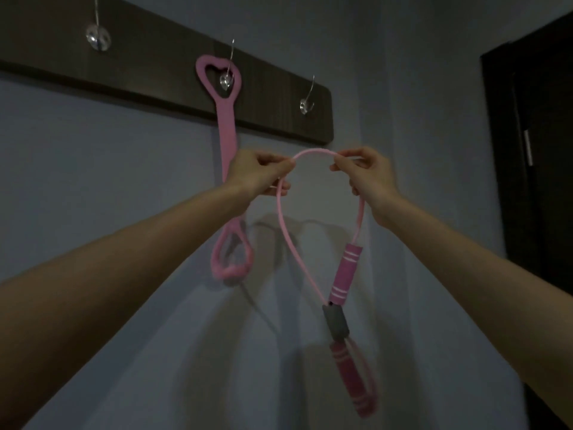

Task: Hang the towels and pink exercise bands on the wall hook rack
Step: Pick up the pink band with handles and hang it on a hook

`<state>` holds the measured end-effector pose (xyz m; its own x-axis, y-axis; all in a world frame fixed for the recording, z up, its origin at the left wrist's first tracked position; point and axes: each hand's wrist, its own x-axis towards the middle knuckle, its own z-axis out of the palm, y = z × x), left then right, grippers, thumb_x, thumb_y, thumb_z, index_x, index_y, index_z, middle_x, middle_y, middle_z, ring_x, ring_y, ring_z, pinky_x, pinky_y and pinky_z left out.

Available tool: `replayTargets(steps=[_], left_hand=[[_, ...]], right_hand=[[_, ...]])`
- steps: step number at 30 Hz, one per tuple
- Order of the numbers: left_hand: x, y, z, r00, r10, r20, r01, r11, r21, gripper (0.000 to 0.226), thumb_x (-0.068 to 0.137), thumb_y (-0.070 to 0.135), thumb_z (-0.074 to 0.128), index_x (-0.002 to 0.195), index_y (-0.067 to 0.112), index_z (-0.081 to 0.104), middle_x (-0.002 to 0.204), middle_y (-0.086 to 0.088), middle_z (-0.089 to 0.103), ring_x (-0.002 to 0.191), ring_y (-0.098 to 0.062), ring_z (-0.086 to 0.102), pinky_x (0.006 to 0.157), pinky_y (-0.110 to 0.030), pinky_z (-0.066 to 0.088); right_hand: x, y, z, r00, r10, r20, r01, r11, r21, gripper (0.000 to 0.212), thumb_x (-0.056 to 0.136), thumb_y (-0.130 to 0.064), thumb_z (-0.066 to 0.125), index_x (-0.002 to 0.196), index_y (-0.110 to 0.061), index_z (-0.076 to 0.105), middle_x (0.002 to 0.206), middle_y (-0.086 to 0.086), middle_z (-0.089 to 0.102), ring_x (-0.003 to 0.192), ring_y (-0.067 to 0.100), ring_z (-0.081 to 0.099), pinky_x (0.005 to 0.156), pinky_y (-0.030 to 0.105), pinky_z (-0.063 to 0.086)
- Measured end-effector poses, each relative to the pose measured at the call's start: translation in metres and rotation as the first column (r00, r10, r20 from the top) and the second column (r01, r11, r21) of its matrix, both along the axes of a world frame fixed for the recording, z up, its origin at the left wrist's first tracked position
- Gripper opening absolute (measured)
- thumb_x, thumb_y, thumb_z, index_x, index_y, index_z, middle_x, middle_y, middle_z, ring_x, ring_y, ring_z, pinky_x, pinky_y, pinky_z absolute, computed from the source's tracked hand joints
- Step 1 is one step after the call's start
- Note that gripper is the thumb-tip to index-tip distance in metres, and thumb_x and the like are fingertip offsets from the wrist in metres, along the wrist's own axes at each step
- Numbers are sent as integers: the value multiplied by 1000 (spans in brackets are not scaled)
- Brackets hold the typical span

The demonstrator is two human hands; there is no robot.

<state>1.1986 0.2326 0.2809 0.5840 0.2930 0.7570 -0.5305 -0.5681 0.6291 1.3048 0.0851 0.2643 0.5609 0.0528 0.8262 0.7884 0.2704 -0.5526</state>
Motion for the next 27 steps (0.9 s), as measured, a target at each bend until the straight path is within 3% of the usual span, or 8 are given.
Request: replayTargets(steps=[6, 9, 11, 14, 17, 19, 23, 27], left_hand=[[29, 9, 48, 974, 65, 219, -75, 996, 38, 15, 84, 14, 67, 98, 8, 69, 82, -4, 67, 64, -13, 66, 56, -17, 55], [47, 6, 72, 947, 129, 293, -158, 985, 75, 13, 84, 14, 67, 96, 11, 69, 76, -1, 66, 62, -11, 64, 54, -16, 55], [61, 6, 90, 923, 195, 332, -233, 969, 80, 15, 84, 18, 68, 97, 10, 70, 74, 2, 66, 64, -11, 63, 56, -19, 56], [80, 7, 117, 881, 285, 378, -333, 940, 68, 18, 82, 24, 70, 98, 14, 71, 75, 7, 64, 69, -9, 62, 62, -21, 54], [97, 10, 138, 842, 315, 438, -376, 925, 57, 26, 82, 24, 70, 104, 10, 70, 84, 6, 63, 69, 0, 56, 56, -10, 46], [108, 14, 149, 821, 340, 459, -410, 910, 59, 27, 82, 24, 69, 105, 10, 70, 87, 5, 63, 66, 2, 54, 53, -7, 43], [128, 24, 170, 834, 359, 419, -426, 902, 75, 29, 83, 26, 69, 108, 10, 68, 95, -1, 66, 70, -8, 59, 65, -25, 55], [153, 36, 188, 814, 381, 439, -449, 892, 58, 30, 80, 27, 72, 104, 10, 70, 93, -7, 70, 70, -12, 63, 69, -29, 56]], right_hand=[[40, 21, 54, 993, -12, 115, -1, 994, 108, 7, 87, -16, 62, 84, -22, 64, 74, -5, 65, 46, -9, 52, 44, 5, 34], [64, 31, 82, 984, -59, 170, 38, 992, 123, 13, 92, -10, 50, 94, -16, 62, 75, -5, 63, 69, 2, 58, 52, 2, 37], [79, 36, 98, 976, -79, 204, 52, 990, 133, 16, 93, -8, 45, 94, -19, 56, 79, -2, 63, 75, 6, 55, 54, 2, 36], [102, 43, 124, 974, -75, 214, 39, 985, 168, 8, 93, -12, 48, 94, -19, 52, 82, -2, 66, 71, 3, 52, 55, 8, 37], [121, 49, 150, 974, -28, 223, -9, 987, 162, 3, 90, -16, 56, 89, -19, 54, 89, 2, 71, 69, 4, 56, 61, 19, 42], [133, 54, 165, 977, 1, 212, -38, 984, 173, 5, 86, -19, 63, 86, -21, 58, 94, 6, 71, 78, 11, 63, 69, 25, 51], [157, 67, 191, 985, 38, 170, -80, 966, 248, 15, 82, -19, 68, 96, -14, 68, 91, 2, 67, 76, 9, 62, 75, 26, 56], [174, 82, 209, 990, 61, 126, -97, 947, 307, 18, 81, -21, 70, 98, -15, 70, 95, 1, 68, 88, 12, 62, 84, 25, 51]])
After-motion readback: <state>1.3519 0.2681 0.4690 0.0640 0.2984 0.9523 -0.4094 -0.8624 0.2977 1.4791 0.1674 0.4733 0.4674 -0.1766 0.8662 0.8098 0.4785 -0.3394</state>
